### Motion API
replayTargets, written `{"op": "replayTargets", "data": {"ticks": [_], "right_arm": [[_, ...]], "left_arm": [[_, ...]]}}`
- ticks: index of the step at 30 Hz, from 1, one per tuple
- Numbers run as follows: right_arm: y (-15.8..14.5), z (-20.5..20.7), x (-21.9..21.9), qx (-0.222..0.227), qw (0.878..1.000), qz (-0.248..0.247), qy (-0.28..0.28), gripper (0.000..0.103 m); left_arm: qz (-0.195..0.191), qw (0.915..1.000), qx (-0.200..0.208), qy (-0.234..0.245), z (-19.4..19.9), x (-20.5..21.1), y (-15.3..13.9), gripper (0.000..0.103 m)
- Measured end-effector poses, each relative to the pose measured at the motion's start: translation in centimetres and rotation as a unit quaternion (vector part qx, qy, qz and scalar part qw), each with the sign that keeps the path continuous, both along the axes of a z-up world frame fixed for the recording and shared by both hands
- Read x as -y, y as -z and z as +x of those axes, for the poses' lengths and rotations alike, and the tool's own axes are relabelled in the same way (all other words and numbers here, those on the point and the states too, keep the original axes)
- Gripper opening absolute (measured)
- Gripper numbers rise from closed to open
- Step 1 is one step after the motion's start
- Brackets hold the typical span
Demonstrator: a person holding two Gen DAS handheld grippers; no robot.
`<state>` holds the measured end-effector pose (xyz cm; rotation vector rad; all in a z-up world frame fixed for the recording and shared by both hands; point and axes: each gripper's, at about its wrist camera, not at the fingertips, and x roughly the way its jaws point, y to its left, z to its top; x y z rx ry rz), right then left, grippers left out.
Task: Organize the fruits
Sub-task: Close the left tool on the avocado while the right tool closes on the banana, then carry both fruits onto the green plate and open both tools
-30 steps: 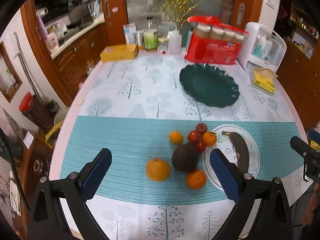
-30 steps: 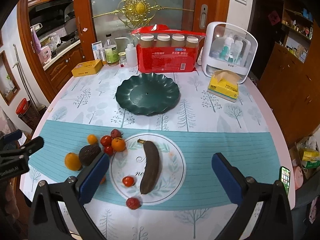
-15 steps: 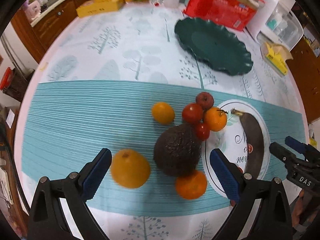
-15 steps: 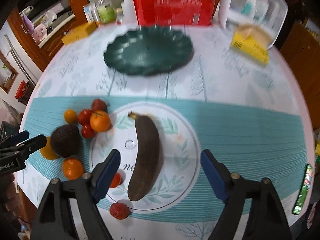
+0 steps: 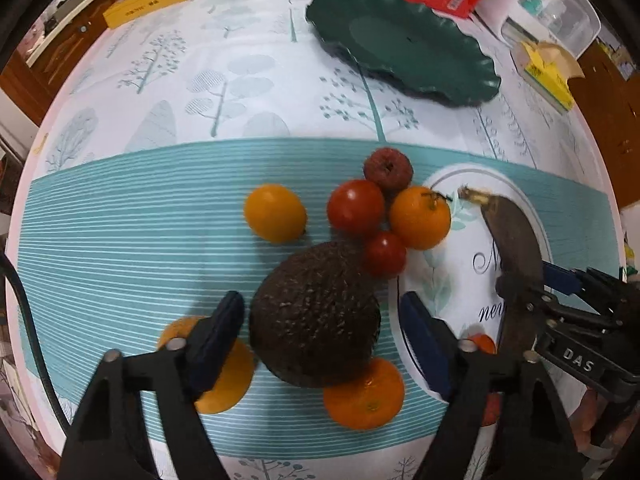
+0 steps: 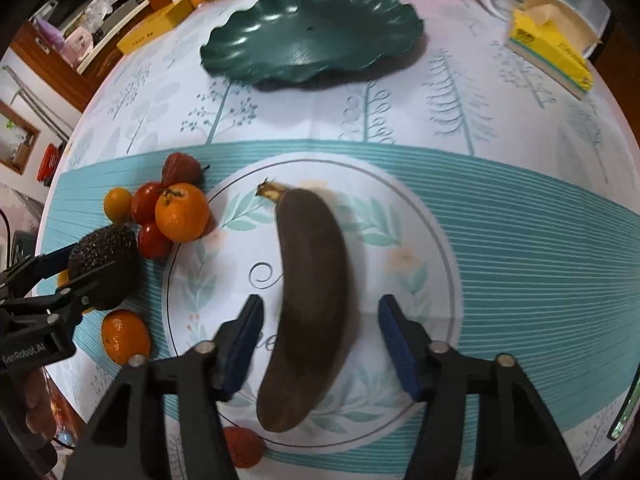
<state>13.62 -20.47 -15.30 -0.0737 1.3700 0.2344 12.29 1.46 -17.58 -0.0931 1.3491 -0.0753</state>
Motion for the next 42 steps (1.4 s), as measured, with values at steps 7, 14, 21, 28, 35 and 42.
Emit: {"op": "replayTargets", "data": {"ticks": [7, 14, 21, 28, 35, 42], "right_arm": [[0.4, -0.1, -0.9, 0.014, 1.0, -0.024, -0.008, 0.035], [0.4, -0.3, -0.7, 0.018, 1.0, -0.025, 0.003, 0.033], [-1.8, -0.7, -0.4, 0.026, 0.998, -0.01, 0.051, 0.033], [-6.8, -1.8, -0.2, 0.063, 0.997, -0.003, 0.054, 0.033], [-12.4, 2.2, 0.9, 0.103, 0.992, 0.012, 0.074, 0.033], [-15.7, 8.5, 1.5, 0.132, 0.989, 0.003, 0.066, 0.033]], "left_arm": [[0.025, 0.9996, 0.005, 0.011, -0.1, 0.9, 0.3, 0.06], [0.035, 0.9989, 0.01, 0.03, 0.0, 1.8, 0.3, 0.06], [0.023, 0.9978, 0.01, 0.062, -0.6, 1.8, -2.0, 0.059], [-0.018, 0.9946, 0.042, 0.093, 0.1, 2.6, -7.3, 0.059], [0.002, 0.9857, 0.119, 0.119, 4.5, 4.4, -13.3, 0.06], [0.005, 0.9845, 0.142, 0.103, 11.3, 4.7, -14.5, 0.06]]}}
